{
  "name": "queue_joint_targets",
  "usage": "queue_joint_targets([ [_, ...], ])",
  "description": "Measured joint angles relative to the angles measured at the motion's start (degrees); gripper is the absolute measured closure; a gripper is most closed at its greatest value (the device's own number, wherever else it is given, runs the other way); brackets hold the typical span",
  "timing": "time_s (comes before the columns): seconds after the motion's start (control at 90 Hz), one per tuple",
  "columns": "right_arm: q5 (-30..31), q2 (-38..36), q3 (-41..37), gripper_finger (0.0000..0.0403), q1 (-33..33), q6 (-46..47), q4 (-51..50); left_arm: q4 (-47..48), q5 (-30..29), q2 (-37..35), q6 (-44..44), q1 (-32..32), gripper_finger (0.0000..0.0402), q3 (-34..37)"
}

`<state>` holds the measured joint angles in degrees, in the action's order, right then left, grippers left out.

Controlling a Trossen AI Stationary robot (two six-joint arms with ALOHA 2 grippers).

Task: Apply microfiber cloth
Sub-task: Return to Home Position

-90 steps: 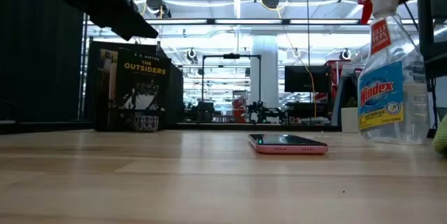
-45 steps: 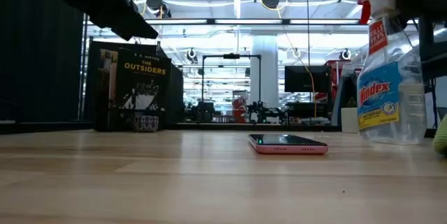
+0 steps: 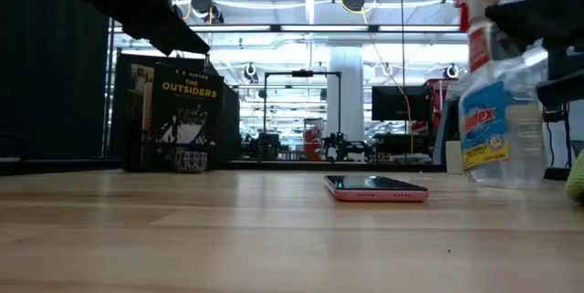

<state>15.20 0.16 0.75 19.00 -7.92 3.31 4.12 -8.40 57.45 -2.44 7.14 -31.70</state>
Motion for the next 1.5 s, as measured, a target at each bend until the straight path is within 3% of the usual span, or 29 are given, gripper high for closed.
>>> queue_joint_targets([
  [0.4,-5.61,0.00,0.03,0.0396,-8.69,-1.36,-1.01,0.00,0.48,0.00,0.16,-0.01,0.0398,0.00],
  [0.611,-13.74,0.00,0.03,0.0396,-13.68,-0.22,-2.28,0.32,0.70,0.00,0.01,0.00,0.0398,0.00],
  [0.889,-16.57,1.40,0.03,0.0396,-14.42,1.54,-2.51,2.39,0.72,0.00,1.30,0.07,0.0398,0.00],
  [1.011,-14.69,1.61,0.03,0.0396,-14.46,2.69,-2.42,1.51,0.71,0.00,1.28,0.07,0.0398,0.02],
  [1.156,-14.46,1.62,0.03,0.0396,-14.46,3.19,-2.36,-4.85,0.70,-0.02,1.28,0.07,0.0398,3.09],
  [1.5,-14.40,1.62,0.03,0.0396,-14.46,3.19,-2.27,-28.23,0.70,-1.57,-0.55,0.24,0.0398,18.68],
])
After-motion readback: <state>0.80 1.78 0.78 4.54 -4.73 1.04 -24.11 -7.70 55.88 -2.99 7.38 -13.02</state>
